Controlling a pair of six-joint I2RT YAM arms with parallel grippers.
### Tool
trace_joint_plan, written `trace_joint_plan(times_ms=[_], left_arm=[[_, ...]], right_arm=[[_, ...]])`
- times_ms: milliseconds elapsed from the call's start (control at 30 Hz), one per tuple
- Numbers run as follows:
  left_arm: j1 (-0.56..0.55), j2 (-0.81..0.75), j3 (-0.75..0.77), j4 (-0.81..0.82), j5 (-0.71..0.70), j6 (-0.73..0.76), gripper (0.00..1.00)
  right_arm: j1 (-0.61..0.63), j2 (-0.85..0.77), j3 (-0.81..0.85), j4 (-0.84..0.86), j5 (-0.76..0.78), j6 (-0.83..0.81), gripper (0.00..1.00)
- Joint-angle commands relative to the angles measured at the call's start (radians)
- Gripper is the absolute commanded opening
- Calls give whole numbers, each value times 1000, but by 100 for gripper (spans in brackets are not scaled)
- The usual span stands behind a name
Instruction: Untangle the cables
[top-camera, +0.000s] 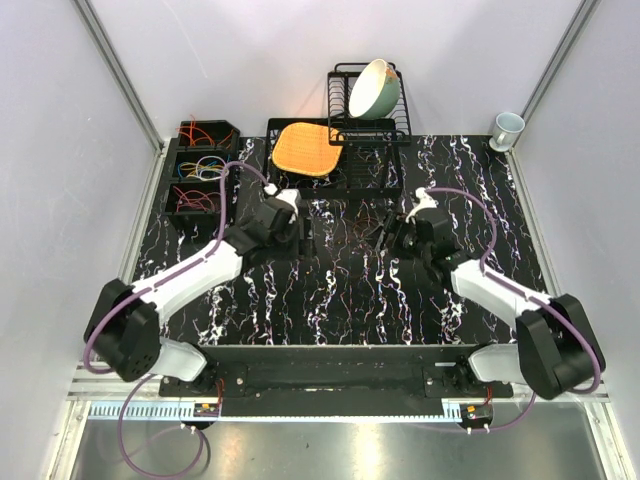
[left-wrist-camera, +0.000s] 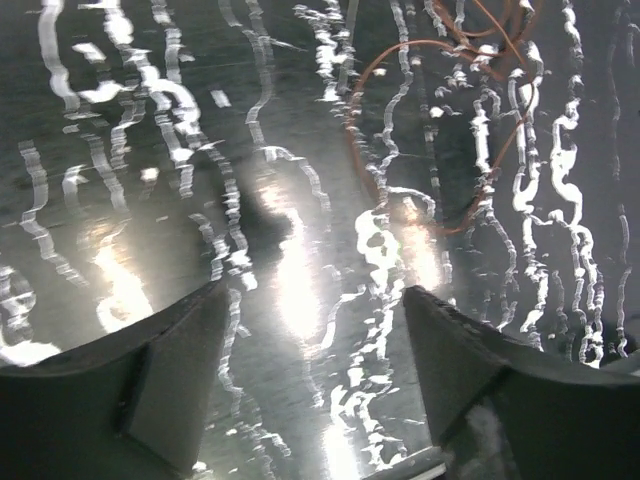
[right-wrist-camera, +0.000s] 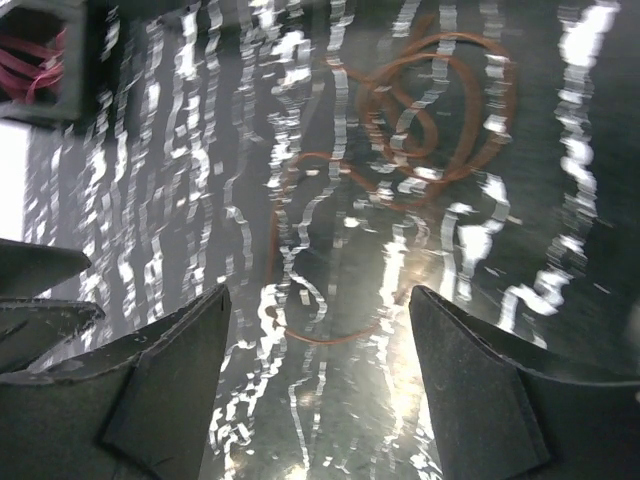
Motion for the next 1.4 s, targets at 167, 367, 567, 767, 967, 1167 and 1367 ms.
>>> trace_joint_plan(times_ms=[167,367,567,767,967,1167,1367], left_arm=[[-98,319,284,56,-49,-176,82],[-146,497,528,-80,-199,-317,99],[-183,597,629,-128,-296,-477,99],[-183,721,770,-205,-330,-488,99],[-177,795,849,-240,-359,-496,98],[-181,864,913,-257,-361,-485,91],[-184,863,896,-277,-407,-506,82]], right_arm=[[-8,-160,-106,15,238,76,82],[-21,-139,-97,18,215,74,82],[-27,-157,-117,30,212,82,82],[-30,-216,-163,58,238,99,83],[-33,-210,-161,58,230,97,83],[-33,-216,-169,65,224,100,83],[-34,-211,-169,67,223,102,84]])
